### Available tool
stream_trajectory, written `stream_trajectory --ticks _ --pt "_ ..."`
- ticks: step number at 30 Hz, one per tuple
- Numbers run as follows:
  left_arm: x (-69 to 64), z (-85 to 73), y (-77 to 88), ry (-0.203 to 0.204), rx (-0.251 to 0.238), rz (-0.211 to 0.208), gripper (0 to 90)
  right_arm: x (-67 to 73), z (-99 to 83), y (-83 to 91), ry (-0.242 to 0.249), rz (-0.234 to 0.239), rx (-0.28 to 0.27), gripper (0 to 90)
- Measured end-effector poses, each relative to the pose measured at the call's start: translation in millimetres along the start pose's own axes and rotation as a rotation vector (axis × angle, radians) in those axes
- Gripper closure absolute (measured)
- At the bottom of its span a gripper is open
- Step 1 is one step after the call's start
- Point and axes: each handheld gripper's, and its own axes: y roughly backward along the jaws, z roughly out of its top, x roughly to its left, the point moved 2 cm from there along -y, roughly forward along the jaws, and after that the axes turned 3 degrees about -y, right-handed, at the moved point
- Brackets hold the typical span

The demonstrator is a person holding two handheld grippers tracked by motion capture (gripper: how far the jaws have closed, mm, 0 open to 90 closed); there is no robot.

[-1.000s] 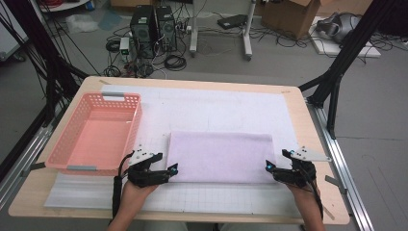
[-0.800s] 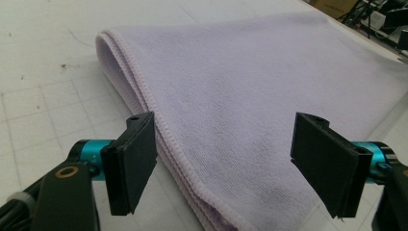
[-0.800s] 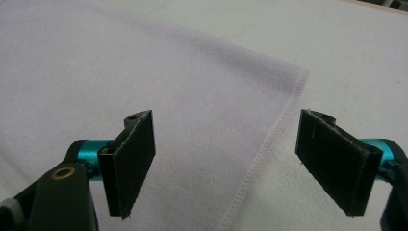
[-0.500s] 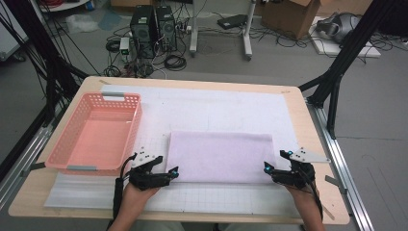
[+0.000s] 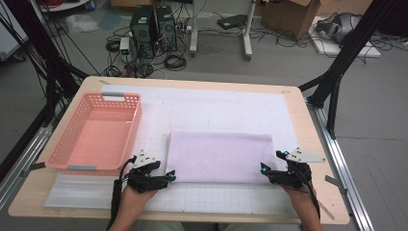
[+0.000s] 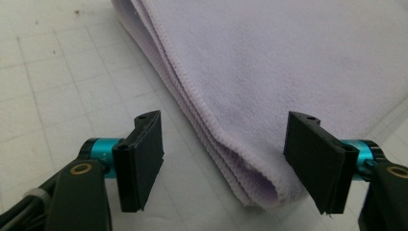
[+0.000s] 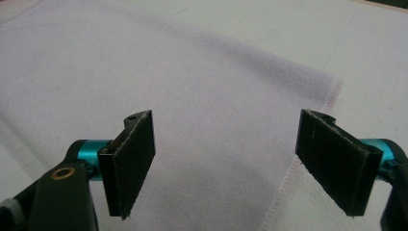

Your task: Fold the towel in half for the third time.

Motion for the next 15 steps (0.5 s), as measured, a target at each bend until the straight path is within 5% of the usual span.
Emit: stream_trajectory --ticks 8,15 --pt "-5.5 -1.0 0.1 -0.047 0.018 -0.03 51.6 2.1 3.0 -3.5 0.002 0.011 -0.001 20.8" --pt "-2.9 -1.7 0.0 -0.01 0.015 -0.062 67.7 9.1 9.7 -12.1 0.018 0.039 0.006 20.9"
